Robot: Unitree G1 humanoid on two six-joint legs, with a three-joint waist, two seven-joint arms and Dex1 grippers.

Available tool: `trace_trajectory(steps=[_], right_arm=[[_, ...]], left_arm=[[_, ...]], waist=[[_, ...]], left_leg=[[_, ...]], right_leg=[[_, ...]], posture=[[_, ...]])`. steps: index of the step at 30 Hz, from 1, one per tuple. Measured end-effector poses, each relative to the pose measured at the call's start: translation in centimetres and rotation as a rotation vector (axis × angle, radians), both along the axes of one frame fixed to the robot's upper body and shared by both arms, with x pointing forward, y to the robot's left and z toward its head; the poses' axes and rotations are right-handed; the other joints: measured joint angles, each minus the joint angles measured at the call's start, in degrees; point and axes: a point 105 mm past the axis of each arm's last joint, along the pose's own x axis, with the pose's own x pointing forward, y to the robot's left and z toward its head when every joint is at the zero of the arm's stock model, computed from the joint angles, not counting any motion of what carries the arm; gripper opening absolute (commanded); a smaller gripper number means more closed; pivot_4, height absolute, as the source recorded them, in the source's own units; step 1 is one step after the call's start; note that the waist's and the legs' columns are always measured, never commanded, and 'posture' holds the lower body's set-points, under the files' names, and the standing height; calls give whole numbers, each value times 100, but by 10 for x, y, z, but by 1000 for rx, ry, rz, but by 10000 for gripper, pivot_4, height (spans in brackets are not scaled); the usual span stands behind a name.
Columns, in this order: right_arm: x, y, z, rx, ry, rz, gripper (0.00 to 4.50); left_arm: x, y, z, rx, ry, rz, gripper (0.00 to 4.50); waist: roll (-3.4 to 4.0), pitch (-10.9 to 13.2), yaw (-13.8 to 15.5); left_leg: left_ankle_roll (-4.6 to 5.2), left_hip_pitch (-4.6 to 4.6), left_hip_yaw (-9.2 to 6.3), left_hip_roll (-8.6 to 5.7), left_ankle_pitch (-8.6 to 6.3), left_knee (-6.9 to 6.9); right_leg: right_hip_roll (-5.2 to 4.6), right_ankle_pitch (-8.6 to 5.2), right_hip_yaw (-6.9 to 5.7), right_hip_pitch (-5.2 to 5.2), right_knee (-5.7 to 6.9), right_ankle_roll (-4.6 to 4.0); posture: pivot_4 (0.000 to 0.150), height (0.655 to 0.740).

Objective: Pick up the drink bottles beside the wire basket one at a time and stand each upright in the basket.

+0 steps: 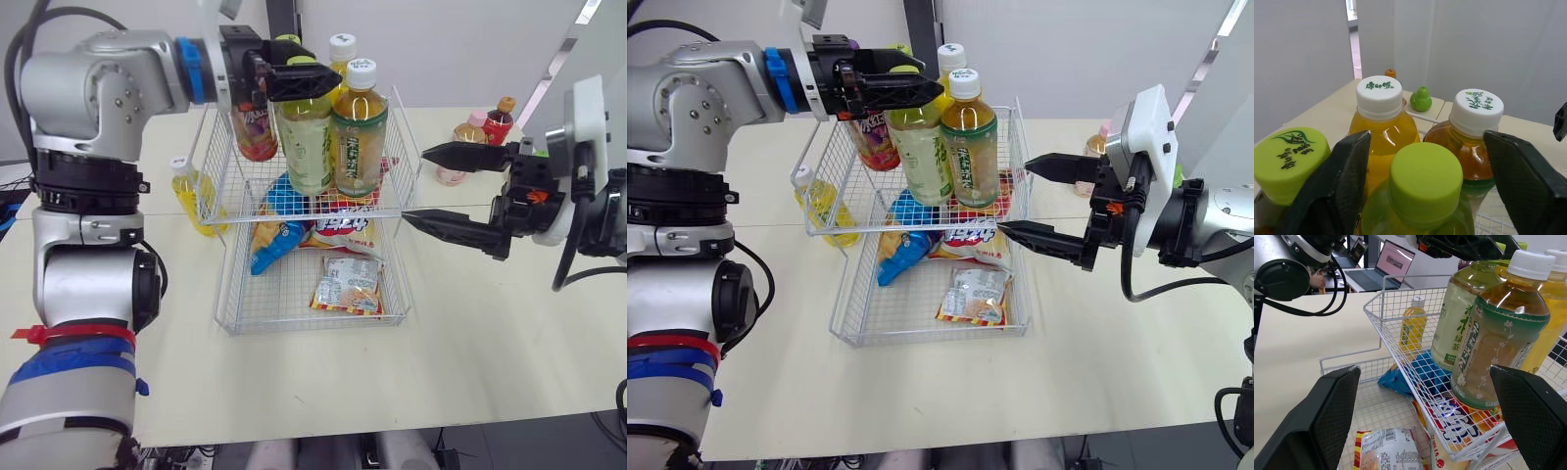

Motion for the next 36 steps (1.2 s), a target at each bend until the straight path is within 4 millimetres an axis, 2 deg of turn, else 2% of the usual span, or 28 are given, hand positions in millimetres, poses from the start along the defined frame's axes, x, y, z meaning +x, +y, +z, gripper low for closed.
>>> trace_trajectory(steps=[6, 11, 13, 19, 24, 31, 33, 36], right_arm=[[2, -3, 2, -1, -11, -1, 45000], [5, -6, 6, -1, -60, -29, 45000], [5, -4, 7, 7, -77, -29, 45000], [-2, 14, -3, 43, -77, 41, 45000], [-5, 27, -13, 39, -52, 80, 45000], [-4, 29, -17, 54, -75, 93, 45000], [-4, 25, -24, 57, -63, 89, 45000], [-7, 18, -29, 57, -56, 93, 45000]], left_arm=[[-16, 16, 18, -4, -75, 3, 44671], [-34, 52, 44, -23, -175, 105, 44671], [-40, 62, 48, -32, -218, 149, 44671], [-34, 125, 20, -55, -198, 430, 44671], [-46, 174, -4, -27, -190, 612, 44671], [-61, 216, -49, -3, -89, 709, 44671], [-65, 221, -62, 12, -50, 715, 44671], [-66, 224, -68, 25, -53, 719, 44671]], waist=[[0, 0, -3], [0, 0, -28], [4, -2, -20], [5, -3, -33], [6, -3, -28], [3, -5, 21], [2, -5, 29], [2, -6, 34]], left_leg=[[0, 1, 0, 1, 0, 0], [0, 2, -1, 3, 0, -2], [0, 5, 0, 2, 0, 0], [0, 12, -1, 7, 0, 0], [0, 11, 0, 7, 0, -3], [0, 13, 2, 5, 0, 0], [-1, 13, 1, 5, 0, -1], [0, 14, 1, 5, 0, 0]], right_leg=[[0, 0, 0, 0, 0, 0], [2, -1, -1, 0, 0, 1], [0, -1, 0, 4, 2, 1], [2, 0, 1, 6, 7, 0], [1, -1, 1, 4, 5, 0], [-5, 0, 0, 9, 2, -1], [-7, 0, -2, 10, 1, -1], [-7, 0, -3, 12, 2, -1]], posture=[[1500, 7400], [1500, 7400], [1500, 7400], [1500, 7400], [1500, 7400], [1500, 7400], [1500, 7400], [1500, 7400]])
